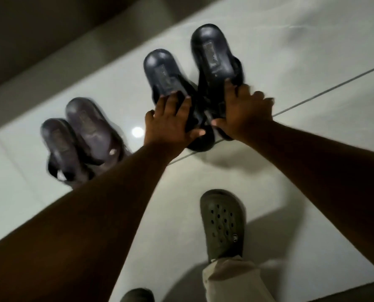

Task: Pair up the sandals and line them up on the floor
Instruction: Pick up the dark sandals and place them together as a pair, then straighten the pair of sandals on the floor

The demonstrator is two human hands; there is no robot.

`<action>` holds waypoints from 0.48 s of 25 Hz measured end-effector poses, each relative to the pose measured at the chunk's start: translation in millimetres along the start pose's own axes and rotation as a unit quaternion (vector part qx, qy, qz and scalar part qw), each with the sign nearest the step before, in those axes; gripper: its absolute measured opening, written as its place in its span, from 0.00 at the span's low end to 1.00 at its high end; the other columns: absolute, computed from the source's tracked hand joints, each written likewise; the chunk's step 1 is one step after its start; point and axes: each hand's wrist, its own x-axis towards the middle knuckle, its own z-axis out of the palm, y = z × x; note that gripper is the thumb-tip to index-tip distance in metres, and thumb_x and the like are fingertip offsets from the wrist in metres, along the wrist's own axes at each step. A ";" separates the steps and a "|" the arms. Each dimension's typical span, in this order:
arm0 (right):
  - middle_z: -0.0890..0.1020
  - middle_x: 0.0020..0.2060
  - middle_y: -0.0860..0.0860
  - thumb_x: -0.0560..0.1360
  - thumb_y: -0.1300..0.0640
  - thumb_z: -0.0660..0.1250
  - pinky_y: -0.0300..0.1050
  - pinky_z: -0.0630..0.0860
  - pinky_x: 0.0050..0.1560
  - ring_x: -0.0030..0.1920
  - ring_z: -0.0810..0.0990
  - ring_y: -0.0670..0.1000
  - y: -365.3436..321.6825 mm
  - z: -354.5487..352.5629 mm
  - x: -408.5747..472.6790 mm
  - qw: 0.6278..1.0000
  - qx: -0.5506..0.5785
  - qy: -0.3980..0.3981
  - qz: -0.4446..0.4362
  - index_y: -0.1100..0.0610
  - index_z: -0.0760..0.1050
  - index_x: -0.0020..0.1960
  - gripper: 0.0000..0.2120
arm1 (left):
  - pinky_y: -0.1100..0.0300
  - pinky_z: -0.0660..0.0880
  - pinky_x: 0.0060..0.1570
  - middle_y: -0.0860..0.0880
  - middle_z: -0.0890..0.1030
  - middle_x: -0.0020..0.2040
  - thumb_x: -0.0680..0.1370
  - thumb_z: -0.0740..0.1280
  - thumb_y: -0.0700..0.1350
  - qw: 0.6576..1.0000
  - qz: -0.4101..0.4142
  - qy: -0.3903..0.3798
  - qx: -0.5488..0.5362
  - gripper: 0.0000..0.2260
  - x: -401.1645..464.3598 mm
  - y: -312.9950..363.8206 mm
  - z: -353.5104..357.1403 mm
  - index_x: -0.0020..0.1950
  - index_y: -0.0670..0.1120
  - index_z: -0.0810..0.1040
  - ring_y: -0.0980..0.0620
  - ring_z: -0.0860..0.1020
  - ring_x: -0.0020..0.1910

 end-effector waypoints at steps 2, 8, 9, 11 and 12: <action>0.67 0.68 0.67 0.67 0.36 0.71 0.66 0.68 0.61 0.61 0.72 0.69 -54.6 -15.8 -16.5 0.999 0.005 0.049 0.007 0.56 0.47 0.79 0.53 | 0.40 0.64 0.66 0.43 0.60 0.78 0.71 0.56 0.70 0.995 -0.053 0.070 -0.050 0.39 -35.5 -39.3 -23.7 0.76 0.51 0.58 0.40 0.57 0.77; 0.49 0.79 0.60 0.69 0.41 0.73 0.67 0.64 0.67 0.74 0.58 0.69 -224.0 11.2 -49.3 0.973 -0.005 -0.054 -0.223 0.46 0.40 0.79 0.53 | 0.36 0.60 0.71 0.43 0.50 0.80 0.65 0.67 0.69 0.976 -0.215 -0.035 -0.007 0.48 -160.7 -221.5 -23.1 0.77 0.51 0.49 0.39 0.49 0.78; 0.45 0.79 0.58 0.69 0.43 0.73 0.68 0.62 0.68 0.75 0.55 0.69 -241.4 20.6 -49.3 0.972 -0.004 -0.075 -0.221 0.45 0.39 0.79 0.53 | 0.35 0.60 0.71 0.44 0.48 0.80 0.65 0.69 0.67 0.977 -0.202 -0.074 0.001 0.49 -169.1 -241.6 -15.5 0.78 0.52 0.48 0.39 0.47 0.78; 0.40 0.80 0.57 0.68 0.43 0.74 0.69 0.60 0.70 0.76 0.52 0.68 -265.0 43.1 -46.4 0.975 -0.026 -0.084 -0.204 0.44 0.40 0.79 0.54 | 0.34 0.56 0.72 0.48 0.43 0.80 0.65 0.70 0.64 0.977 -0.157 -0.140 -0.015 0.49 -161.8 -266.2 5.1 0.77 0.55 0.46 0.42 0.41 0.78; 0.40 0.80 0.57 0.68 0.44 0.74 0.69 0.58 0.71 0.77 0.51 0.68 -269.8 56.9 -41.9 0.974 -0.049 -0.081 -0.205 0.45 0.41 0.79 0.52 | 0.34 0.53 0.73 0.49 0.41 0.80 0.65 0.71 0.64 0.975 -0.140 -0.172 -0.026 0.49 -157.0 -276.2 14.9 0.77 0.57 0.45 0.44 0.38 0.78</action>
